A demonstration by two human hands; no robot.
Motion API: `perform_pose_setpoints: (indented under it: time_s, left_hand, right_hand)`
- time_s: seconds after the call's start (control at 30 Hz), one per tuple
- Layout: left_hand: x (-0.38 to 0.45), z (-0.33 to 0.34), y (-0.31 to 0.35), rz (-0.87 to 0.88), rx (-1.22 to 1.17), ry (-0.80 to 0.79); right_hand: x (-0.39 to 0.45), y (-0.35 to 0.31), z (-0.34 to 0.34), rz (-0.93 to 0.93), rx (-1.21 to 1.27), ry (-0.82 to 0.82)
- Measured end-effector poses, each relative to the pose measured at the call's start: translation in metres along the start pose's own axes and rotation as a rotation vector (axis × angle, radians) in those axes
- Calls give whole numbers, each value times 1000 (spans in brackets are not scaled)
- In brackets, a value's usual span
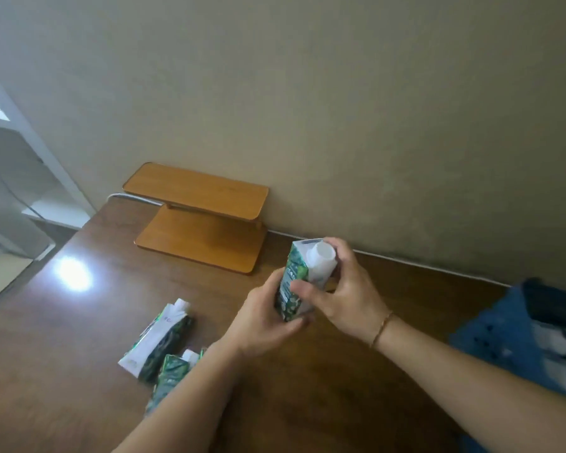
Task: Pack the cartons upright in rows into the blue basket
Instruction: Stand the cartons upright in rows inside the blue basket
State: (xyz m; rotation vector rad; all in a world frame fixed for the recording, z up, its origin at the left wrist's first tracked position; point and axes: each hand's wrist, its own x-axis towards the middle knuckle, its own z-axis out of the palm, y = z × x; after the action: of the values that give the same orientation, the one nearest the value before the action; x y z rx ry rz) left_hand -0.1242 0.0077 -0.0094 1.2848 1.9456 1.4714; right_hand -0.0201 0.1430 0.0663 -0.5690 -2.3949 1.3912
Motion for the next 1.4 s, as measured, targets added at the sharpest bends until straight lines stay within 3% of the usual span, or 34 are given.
perform_pose_setpoints:
  time_s: [0.17, 0.27, 0.4, 0.47, 0.53, 0.63, 0.77, 1.03, 1.17, 1.23, 1.3, 1.4]
  left_hand:
    - [10, 80, 54, 160, 6, -44]
    - [18, 122, 95, 211, -43, -135]
    - [18, 179, 127, 72, -131, -191]
    - [13, 207, 139, -39, -180, -230]
    - [6, 233, 148, -96, -266, -253]
    - [-3, 256, 148, -161, -370, -226]
    - [-7, 262, 139, -191, -392, -166]
    - [-6, 267, 136, -215, -379, -130]
    - [-4, 268, 137, -223, -398, -121]
    - [-5, 264, 136, -235, -401, -147]
    - [-8, 255, 132, -245, -380, -190]
    - [-17, 232, 114, -251, -212, -183]
  right_hand:
    - [-70, -4, -102, -98, -175, 102]
    - [-131, -3, -170, -125, -139, 311]
    - [-207, 13, -261, -46, -253, 658]
    - [-230, 24, -298, 63, -411, 734]
    - [-238, 44, -321, 206, -543, 704]
    - [-226, 82, -331, 370, -732, 536]
    - [-187, 130, -320, 484, -796, 356]
    - [-168, 202, -292, 768, -300, 307]
    - [-168, 206, -298, 801, -149, 356]
    - [-166, 194, -301, 813, -251, 308]
    - [-163, 172, -301, 802, -533, 229]
    - [-153, 127, -294, 646, -881, 302]
